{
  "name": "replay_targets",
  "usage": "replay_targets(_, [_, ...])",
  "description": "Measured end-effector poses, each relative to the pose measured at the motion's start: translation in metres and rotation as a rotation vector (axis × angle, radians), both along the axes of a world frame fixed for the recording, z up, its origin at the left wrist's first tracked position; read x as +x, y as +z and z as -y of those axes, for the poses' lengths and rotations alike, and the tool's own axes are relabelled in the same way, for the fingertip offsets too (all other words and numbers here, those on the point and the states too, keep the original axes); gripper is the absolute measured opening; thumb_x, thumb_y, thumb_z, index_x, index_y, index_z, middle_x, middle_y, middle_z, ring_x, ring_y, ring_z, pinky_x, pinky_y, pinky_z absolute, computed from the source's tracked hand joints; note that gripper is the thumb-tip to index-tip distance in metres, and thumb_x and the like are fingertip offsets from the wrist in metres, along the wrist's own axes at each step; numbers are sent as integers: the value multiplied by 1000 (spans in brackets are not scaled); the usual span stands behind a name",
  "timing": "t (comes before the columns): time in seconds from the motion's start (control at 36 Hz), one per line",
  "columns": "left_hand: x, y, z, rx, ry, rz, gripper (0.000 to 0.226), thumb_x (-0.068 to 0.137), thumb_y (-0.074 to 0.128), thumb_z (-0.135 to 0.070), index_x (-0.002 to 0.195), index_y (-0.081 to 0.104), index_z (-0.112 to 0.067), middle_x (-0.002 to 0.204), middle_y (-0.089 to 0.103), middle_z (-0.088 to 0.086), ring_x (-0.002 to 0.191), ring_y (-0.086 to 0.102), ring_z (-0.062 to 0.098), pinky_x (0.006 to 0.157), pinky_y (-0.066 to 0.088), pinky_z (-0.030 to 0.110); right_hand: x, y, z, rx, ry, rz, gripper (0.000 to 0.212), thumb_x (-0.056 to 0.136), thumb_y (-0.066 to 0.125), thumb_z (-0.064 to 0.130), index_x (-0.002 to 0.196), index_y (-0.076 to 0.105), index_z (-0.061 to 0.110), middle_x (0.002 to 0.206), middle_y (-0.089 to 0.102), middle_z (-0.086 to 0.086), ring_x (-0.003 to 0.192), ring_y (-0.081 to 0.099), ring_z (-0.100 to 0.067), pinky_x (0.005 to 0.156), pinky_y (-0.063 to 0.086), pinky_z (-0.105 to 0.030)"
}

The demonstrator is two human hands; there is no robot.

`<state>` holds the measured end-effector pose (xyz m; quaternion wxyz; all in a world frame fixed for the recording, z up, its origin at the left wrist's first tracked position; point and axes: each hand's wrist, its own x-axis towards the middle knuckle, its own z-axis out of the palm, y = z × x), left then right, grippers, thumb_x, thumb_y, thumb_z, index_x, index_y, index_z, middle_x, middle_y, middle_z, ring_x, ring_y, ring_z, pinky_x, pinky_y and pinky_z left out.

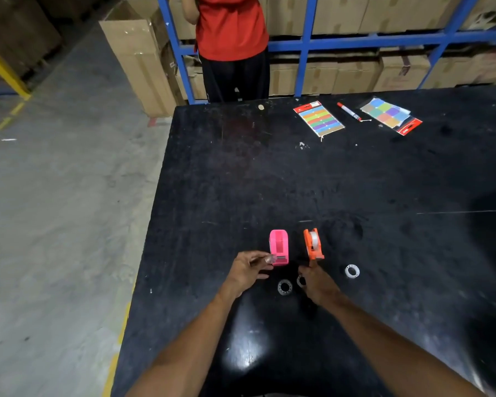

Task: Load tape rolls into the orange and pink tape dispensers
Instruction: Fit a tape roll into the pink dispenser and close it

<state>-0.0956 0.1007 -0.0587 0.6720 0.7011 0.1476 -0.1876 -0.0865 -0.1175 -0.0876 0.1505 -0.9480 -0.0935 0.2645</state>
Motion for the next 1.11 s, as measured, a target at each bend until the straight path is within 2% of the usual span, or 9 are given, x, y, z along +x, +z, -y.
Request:
replay_targets(0.11, [-3, -2, -5, 31, 7, -17, 22, 92, 65, -14, 112, 68, -4, 98, 73, 11, 81, 73, 14, 71, 63, 31, -3, 11, -6, -76, 7, -13, 45, 91, 54, 0, 133, 50, 15, 148, 33, -19, 121, 54, -35, 99, 50, -44])
replay_targets(0.19, [-5, -4, -10, 51, 10, -27, 24, 92, 66, -14, 113, 69, -2, 95, 72, 13, 79, 72, 15, 70, 63, 29, -5, 14, -6, -160, 46, 15, 59, 89, 58, 5, 144, 39, 18, 155, 22, -14, 137, 37, -34, 105, 44, -47])
replay_targets(0.36, [-3, -10, -14, 48, 30, -45, 28, 91, 67, -13, 113, 69, 3, 104, 72, 26, 72, 70, 14, 66, 60, 25, -9, 10, -20, -226, 343, 166, 75, 75, 76, 40, 140, 44, 23, 135, 47, -3, 126, 44, -26, 104, 34, -40])
replay_targets(0.47, [-3, -10, -10, 49, 25, -47, 26, 90, 68, -14, 111, 70, 1, 105, 73, 26, 74, 71, 14, 68, 61, 26, -11, 4, -25, -233, 402, 180, 68, 80, 72, 40, 140, 48, 22, 134, 52, -4, 125, 43, -28, 104, 28, -42])
replay_targets(0.67, [-3, -2, -14, 22, 59, -41, 24, 91, 68, -13, 110, 70, 0, 101, 74, 23, 72, 72, 14, 67, 60, 24, 3, 21, -29, 91, 241, 217, 38, 75, 65, 38, 110, 56, 28, 108, 65, 6, 105, 55, -21, 86, 38, -39])
replay_targets(0.78, [-1, 4, -13, 30, 55, -24, 22, 90, 68, -14, 108, 72, -1, 99, 75, 19, 74, 71, 15, 64, 59, 21, 20, 42, -26, 358, 83, 195, 31, 73, 70, 37, 100, 56, 28, 94, 68, 12, 93, 60, -16, 88, 38, -33])
replay_targets(0.86, [0, 10, -7, 2, 36, -13, 20, 91, 67, -14, 105, 72, -1, 90, 74, 13, 74, 70, 13, 64, 58, 20, 28, 57, -29, 367, 87, 280, 29, 78, 75, 36, 102, 61, 27, 84, 61, 20, 85, 53, -6, 85, 18, -20])
replay_targets(0.95, [1, 15, -2, -32, 41, -16, 21, 92, 65, -12, 106, 71, 2, 89, 72, 13, 78, 68, 18, 67, 58, 22, 32, 63, -31, 366, 89, 302, 30, 77, 75, 40, 102, 64, 28, 75, 52, 26, 80, 45, -5, 79, 20, -24])
replay_targets(1.11, [-2, 18, -3, -73, 56, -26, 19, 93, 65, -15, 106, 73, -4, 92, 73, 9, 83, 68, 12, 73, 59, 27, 36, 52, -29, 401, 94, 251, 40, 72, 74, 50, 108, 65, 36, 91, 60, 28, 83, 46, -2, 86, 26, -31])
